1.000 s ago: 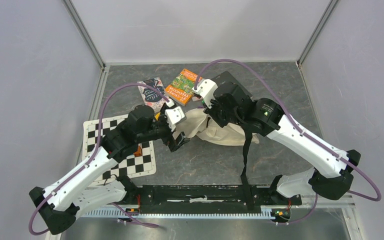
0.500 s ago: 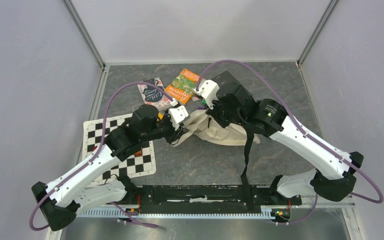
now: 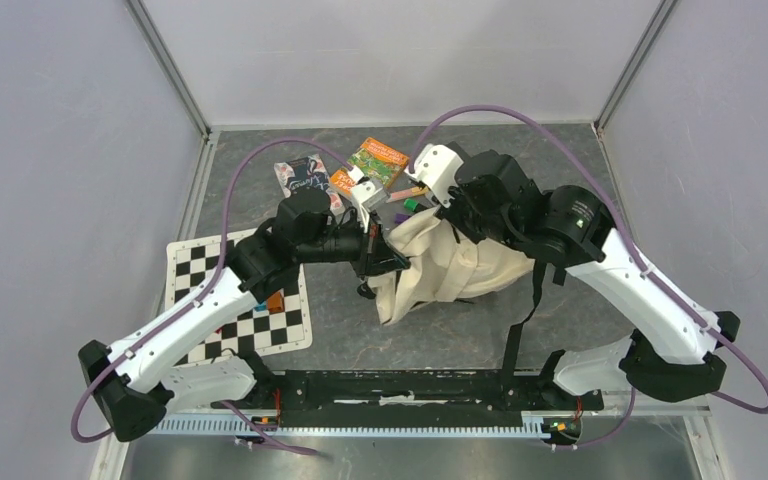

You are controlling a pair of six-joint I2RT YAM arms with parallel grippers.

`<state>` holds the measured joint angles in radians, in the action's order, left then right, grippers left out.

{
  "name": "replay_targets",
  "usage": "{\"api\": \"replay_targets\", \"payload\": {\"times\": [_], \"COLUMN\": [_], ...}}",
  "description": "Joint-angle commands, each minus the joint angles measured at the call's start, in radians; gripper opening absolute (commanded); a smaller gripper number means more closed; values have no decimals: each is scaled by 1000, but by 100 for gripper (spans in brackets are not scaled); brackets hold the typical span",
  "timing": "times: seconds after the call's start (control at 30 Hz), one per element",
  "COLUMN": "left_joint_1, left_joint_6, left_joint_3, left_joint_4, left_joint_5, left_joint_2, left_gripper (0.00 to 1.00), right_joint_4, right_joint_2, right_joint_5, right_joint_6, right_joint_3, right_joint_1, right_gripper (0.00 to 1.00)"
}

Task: Pack the student bag
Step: Adjust the student bag at the center of the board.

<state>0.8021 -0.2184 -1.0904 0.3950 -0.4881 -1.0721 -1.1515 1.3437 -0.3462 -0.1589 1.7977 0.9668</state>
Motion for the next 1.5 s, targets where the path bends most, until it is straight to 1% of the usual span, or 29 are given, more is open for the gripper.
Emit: {"api": "replay_targets", "payload": {"times": [0.0,0.1,0.17,0.27,0.3,0.33,0.37,0.47,0.5,0.53,0.63,0.73,0.83,0.9,1.03,1.13,1.2,1.37,1.47], "left_joint_1": [2,-9,-40,-120,-146,-172,-191,-205,-206,-213,-251,-313,-427,-484,-504,-506,-507,-507,-506], "left_joint_6": [-369,-439,-475,-494,-484,-469,-432,-264,-223,-180,-102,-70,-85,-90,-59,-42,-18,50,76], "left_joint_3": [40,105,147,212,233,246,253,201,179,152,93,62,69,70,54,60,73,114,134], "left_joint_4": [-138,-158,-165,-177,-180,-178,-166,-37,6,50,136,182,157,141,139,129,112,64,46], "left_joint_5": [-103,-53,-58,-89,-94,-99,-96,-57,-37,-22,7,62,-9,-44,-57,-32,-26,-17,-10], "left_joint_2": [-6,-10,-22,-27,-23,-20,-18,-33,-43,-56,-96,-137,-169,-190,-219,-224,-218,-164,-141], "left_gripper": [2,2,2,2,2,2,2,2,2,2,2,2,2,2,2,2,2,2,2], "right_joint_4": [95,146,204,277,288,293,297,298,298,302,306,297,306,306,312,354,383,485,536], "right_joint_2": [9,36,47,68,76,82,87,86,82,76,59,25,-28,-66,-147,-214,-255,-324,-346], "right_joint_5": [-70,-98,-132,-143,-143,-147,-157,-200,-212,-223,-245,-255,-277,-306,-333,-324,-288,-16,100], "right_joint_6": [18,53,79,99,102,104,105,105,105,105,109,137,156,157,157,189,197,197,192], "right_joint_3": [102,48,-15,-75,-80,-82,-80,-55,-42,-32,-7,6,-12,-34,-113,-248,-348,-558,-641], "right_joint_1": [4,5,4,4,5,5,4,5,3,2,-13,-25,-26,-27,-28,-32,-55,-185,-259], "right_gripper": [8,12,17,34,38,46,57,88,95,98,98,98,98,98,98,98,98,98,98]}}
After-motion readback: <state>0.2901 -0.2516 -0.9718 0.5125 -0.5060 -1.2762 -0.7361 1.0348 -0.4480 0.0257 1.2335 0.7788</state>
